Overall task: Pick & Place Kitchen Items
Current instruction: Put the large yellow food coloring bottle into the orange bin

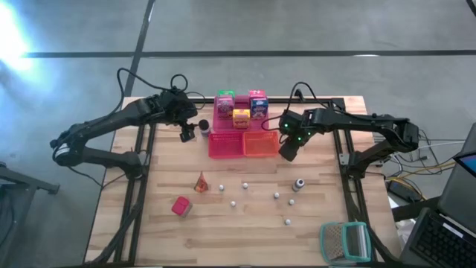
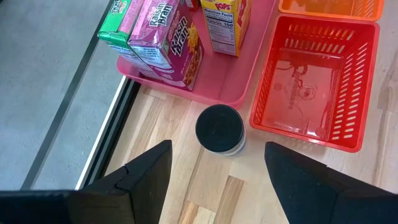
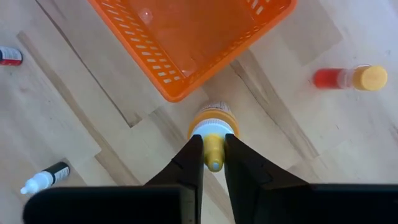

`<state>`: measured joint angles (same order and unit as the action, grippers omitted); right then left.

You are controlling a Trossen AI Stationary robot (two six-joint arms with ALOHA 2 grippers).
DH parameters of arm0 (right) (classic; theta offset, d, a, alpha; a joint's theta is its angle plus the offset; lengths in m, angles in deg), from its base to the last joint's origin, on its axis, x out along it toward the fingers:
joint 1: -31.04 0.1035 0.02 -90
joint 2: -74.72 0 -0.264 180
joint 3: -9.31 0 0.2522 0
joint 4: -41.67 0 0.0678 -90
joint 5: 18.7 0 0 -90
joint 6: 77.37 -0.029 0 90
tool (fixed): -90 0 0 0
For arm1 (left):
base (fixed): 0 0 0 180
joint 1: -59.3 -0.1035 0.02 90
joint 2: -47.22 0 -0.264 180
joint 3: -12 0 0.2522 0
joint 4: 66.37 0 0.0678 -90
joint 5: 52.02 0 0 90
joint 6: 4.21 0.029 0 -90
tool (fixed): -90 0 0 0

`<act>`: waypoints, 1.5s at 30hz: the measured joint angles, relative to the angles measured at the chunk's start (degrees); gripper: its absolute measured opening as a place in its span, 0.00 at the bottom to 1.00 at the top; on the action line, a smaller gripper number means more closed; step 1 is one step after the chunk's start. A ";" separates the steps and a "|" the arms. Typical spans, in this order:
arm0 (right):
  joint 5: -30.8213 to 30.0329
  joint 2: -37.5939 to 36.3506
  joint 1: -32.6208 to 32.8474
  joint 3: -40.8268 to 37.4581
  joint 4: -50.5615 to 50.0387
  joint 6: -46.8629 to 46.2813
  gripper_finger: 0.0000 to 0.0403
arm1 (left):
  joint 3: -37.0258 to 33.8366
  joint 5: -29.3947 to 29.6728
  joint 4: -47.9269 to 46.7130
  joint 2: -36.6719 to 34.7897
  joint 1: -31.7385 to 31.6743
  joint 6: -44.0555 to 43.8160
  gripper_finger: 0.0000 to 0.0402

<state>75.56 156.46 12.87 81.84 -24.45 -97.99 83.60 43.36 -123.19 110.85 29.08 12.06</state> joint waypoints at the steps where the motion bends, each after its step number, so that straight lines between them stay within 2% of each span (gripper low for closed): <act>1: 0.10 -0.03 0.00 0.03 -0.11 0.02 0.09 | 0.00 0.00 -0.01 0.00 0.00 0.00 0.65; 10: 0.91 0.12 0.02 7.86 -9.26 1.56 0.13 | 0.00 0.00 0.00 0.00 -0.01 0.00 0.65; 15: 0.86 0.12 0.04 14.19 -9.46 3.52 0.10 | -0.02 0.00 -0.01 0.00 -0.01 0.00 0.65; 20: 0.73 0.12 0.04 19.56 -9.29 4.63 0.11 | 0.00 0.00 0.00 0.00 -0.01 0.00 0.65; 26: 0.11 1.06 -0.11 22.49 -8.60 5.11 0.11 | -0.01 0.00 0.00 -0.01 0.01 0.00 0.65; 35: 0.10 11.28 -1.61 26.36 -8.32 11.55 0.12 | 0.00 0.00 0.01 -0.02 0.01 0.00 0.65; 45: 0.20 22.79 -1.62 36.93 -8.71 17.49 0.12 | 0.00 0.00 -0.01 -0.02 0.01 0.00 0.65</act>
<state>75.76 179.25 11.25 118.77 -33.16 -80.50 83.60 43.36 -123.20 110.83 29.09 12.06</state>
